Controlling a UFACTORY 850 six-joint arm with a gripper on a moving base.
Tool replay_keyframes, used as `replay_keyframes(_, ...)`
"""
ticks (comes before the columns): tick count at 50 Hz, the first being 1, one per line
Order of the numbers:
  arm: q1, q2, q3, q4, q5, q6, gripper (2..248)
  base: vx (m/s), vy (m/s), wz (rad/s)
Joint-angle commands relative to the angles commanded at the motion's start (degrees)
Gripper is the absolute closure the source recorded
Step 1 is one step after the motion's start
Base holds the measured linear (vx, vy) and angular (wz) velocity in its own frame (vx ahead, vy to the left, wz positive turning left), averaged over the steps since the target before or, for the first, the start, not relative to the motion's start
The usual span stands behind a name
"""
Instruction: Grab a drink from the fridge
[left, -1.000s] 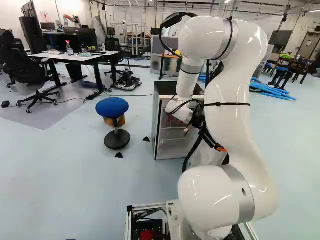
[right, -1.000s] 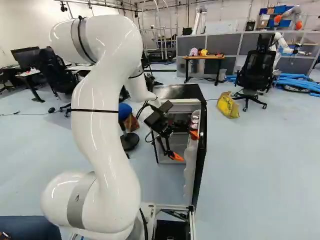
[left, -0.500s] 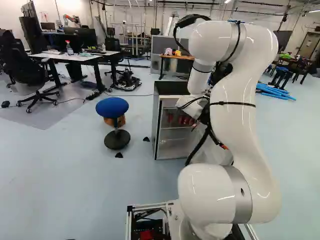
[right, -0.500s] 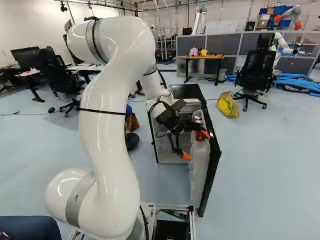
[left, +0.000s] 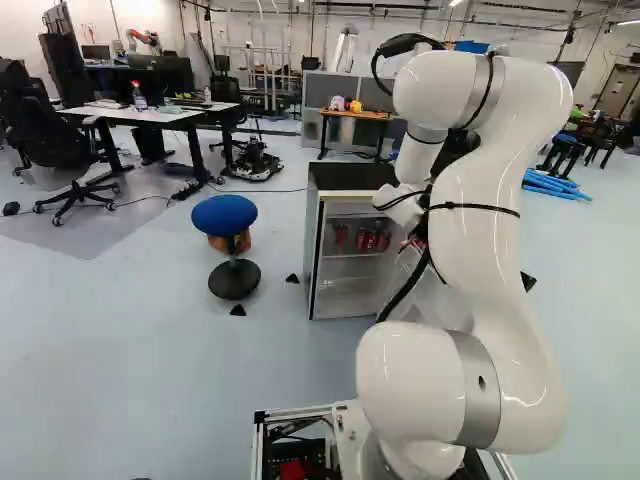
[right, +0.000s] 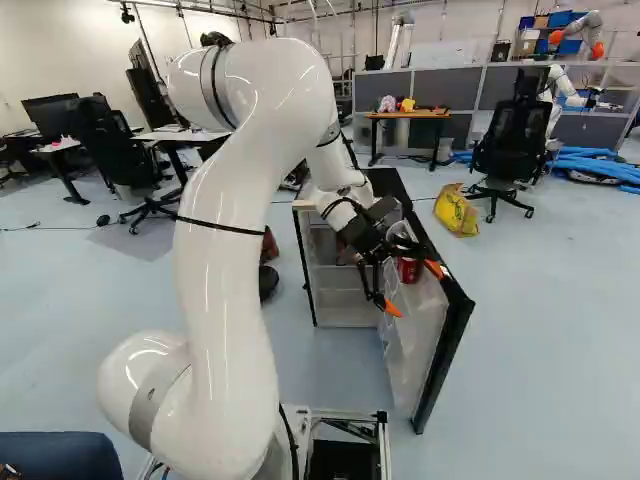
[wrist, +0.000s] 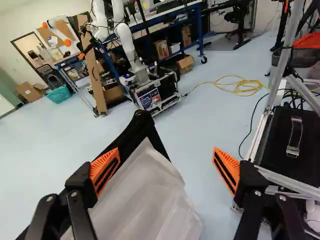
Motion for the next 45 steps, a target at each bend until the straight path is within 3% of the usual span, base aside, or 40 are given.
replay_keyframes(29, -6.38, -3.06, -7.61, -4.84, -4.15, 0.00, 3, 0.000, 0.000, 0.000)
replay_keyframes(45, -8.75, -4.65, -11.07, -8.79, -6.67, 0.00, 3, 0.000, 0.000, 0.000)
